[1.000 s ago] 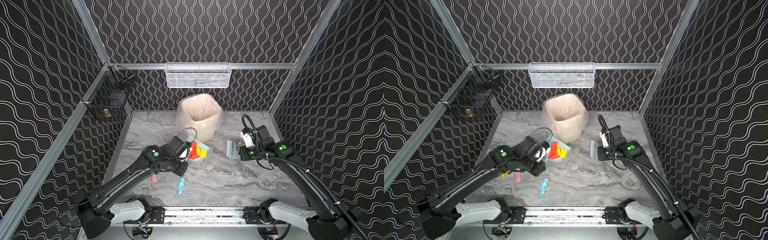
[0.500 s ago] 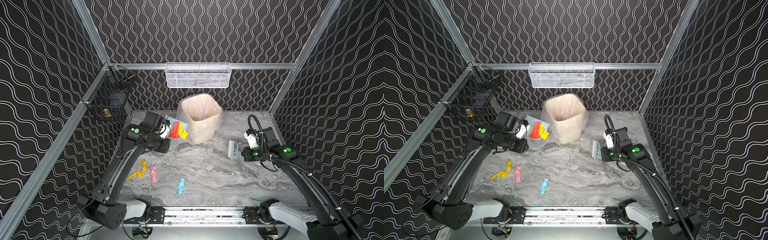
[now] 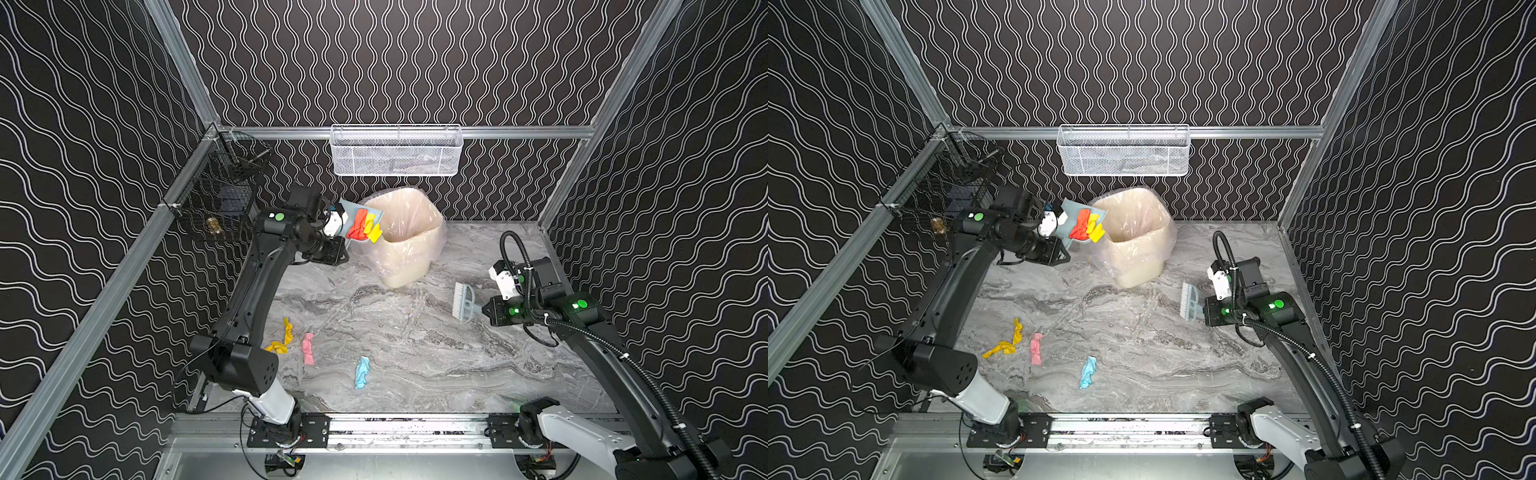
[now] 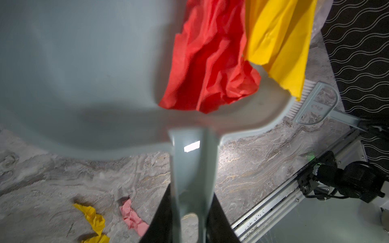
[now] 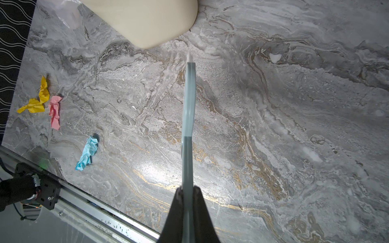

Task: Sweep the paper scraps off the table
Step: 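Tip the dustpan over the bin with the left gripper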

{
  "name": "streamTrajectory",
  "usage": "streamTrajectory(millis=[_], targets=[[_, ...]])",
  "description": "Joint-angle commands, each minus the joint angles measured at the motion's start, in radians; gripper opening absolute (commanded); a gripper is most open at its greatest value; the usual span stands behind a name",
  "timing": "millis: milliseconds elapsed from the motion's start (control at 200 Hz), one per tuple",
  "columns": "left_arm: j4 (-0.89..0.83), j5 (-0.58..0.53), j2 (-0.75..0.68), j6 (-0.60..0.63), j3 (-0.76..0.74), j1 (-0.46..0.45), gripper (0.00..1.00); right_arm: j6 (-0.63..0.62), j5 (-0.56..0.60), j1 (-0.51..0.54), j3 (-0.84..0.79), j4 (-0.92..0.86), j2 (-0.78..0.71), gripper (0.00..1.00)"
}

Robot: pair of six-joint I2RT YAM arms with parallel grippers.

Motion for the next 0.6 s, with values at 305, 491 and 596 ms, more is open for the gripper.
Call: streamTrajectory(millis=[305,491,596], targets=[[-0.051,-0.128,0.252,0.062,0.395,-0.038,0.00,-0.006,-0.049,-0.002,0.001,0.021,-0.002,0.00],[-0.096,-0.305,0.346,0.112,0.532,-0.106,0.00,-0.007,-0.063,-0.002,0.002,0.021,0.008,0.00],[-0.101,-0.432,0.378,0.154,0.566,-0.150,0.00,-0.011,-0.071,-0.002,0.002,0.021,0.012,0.00]])
